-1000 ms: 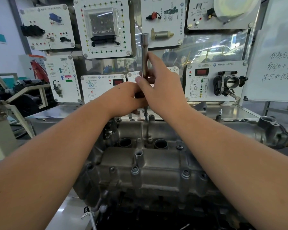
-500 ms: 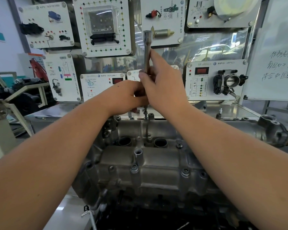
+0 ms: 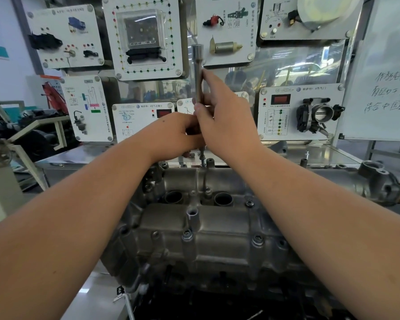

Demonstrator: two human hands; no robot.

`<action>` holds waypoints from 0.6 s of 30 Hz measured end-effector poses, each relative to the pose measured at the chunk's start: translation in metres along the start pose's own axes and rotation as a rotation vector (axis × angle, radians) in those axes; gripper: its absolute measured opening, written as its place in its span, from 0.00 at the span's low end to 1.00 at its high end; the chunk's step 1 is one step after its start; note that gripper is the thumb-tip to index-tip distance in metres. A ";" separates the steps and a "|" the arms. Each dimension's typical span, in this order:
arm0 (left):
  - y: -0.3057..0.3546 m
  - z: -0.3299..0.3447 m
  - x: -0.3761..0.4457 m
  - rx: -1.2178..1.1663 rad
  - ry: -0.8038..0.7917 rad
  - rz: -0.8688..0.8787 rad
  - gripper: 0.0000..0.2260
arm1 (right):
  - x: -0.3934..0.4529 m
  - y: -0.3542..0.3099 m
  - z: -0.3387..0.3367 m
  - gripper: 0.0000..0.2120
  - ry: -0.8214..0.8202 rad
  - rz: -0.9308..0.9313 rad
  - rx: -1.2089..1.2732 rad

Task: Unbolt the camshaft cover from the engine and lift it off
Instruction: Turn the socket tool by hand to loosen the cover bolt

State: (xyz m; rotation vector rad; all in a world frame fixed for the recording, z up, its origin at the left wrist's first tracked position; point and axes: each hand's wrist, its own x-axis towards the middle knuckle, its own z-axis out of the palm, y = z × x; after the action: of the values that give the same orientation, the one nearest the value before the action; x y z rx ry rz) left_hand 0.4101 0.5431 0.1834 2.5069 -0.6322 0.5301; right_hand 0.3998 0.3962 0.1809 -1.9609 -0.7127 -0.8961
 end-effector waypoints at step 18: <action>0.004 -0.001 -0.002 0.030 -0.012 0.035 0.12 | 0.001 0.003 0.000 0.26 0.011 0.007 0.012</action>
State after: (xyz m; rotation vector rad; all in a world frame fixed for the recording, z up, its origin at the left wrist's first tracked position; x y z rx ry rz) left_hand 0.4057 0.5409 0.1846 2.5334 -0.6779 0.5417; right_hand 0.4021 0.3952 0.1803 -1.9453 -0.7028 -0.8950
